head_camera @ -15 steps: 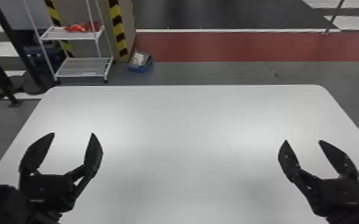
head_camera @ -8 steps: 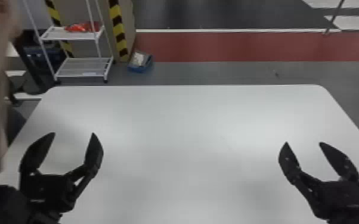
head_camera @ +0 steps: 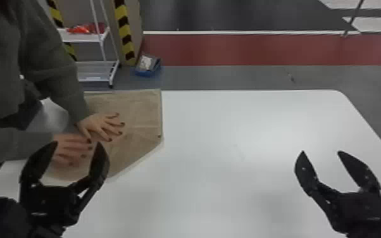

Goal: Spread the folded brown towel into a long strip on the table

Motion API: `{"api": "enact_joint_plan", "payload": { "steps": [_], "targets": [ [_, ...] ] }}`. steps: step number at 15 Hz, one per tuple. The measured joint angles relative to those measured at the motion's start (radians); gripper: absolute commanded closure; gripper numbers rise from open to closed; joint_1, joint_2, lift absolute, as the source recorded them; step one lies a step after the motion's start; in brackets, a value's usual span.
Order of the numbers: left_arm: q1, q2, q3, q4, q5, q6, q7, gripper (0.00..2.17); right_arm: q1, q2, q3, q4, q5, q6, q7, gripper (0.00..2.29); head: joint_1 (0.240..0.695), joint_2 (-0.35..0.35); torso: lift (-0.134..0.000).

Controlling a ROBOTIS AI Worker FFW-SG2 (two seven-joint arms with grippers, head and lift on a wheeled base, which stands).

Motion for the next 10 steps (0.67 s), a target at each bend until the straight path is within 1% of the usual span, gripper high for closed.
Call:
{"api": "enact_joint_plan", "payload": {
  "steps": [10],
  "targets": [
    [-0.003, 0.0, -0.002, 0.007, 0.0, 0.0, -0.001, 0.14, -0.001, 0.0, -0.001, 0.005, 0.002, 0.0, 0.0, 0.17, 0.695, 0.015, -0.123]
  ]
}}
